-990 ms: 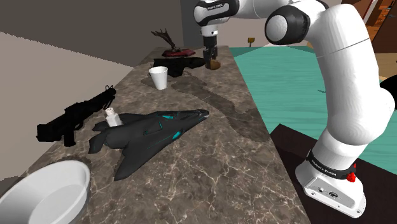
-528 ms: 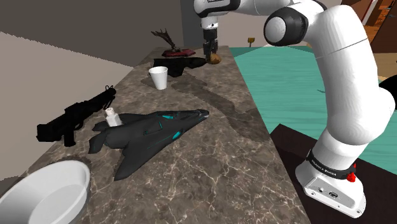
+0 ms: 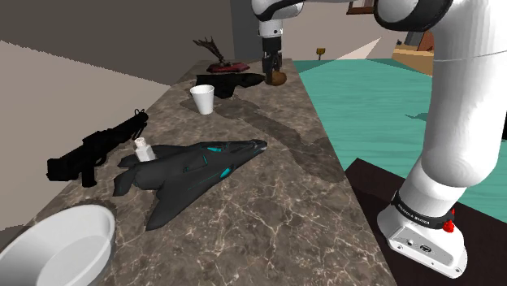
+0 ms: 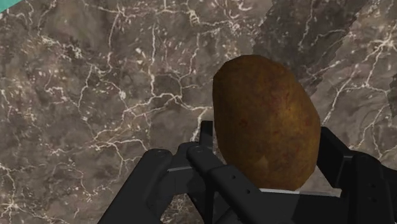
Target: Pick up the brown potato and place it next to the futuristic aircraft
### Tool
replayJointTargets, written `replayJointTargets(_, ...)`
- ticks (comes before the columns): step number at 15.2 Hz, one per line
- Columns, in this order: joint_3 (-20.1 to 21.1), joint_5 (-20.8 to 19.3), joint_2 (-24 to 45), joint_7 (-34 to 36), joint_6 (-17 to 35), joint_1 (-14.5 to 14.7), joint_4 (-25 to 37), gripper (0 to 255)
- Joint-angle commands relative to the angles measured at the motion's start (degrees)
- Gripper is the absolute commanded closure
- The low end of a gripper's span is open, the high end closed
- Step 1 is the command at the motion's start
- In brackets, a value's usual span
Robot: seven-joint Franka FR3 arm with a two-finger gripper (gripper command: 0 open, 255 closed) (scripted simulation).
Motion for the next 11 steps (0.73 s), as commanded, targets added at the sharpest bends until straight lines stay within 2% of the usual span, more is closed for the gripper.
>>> replayJointTargets(1,0.4,-0.5,-4.5,1.7,1.8,1.3,-6.3,255)
replayJointTargets(6,2.0,-1.3,-14.7,5.9,5.3,4.0,-19.9,255)
replayJointTargets(11,4.2,-1.5,-23.8,10.4,7.3,6.3,-30.8,255)
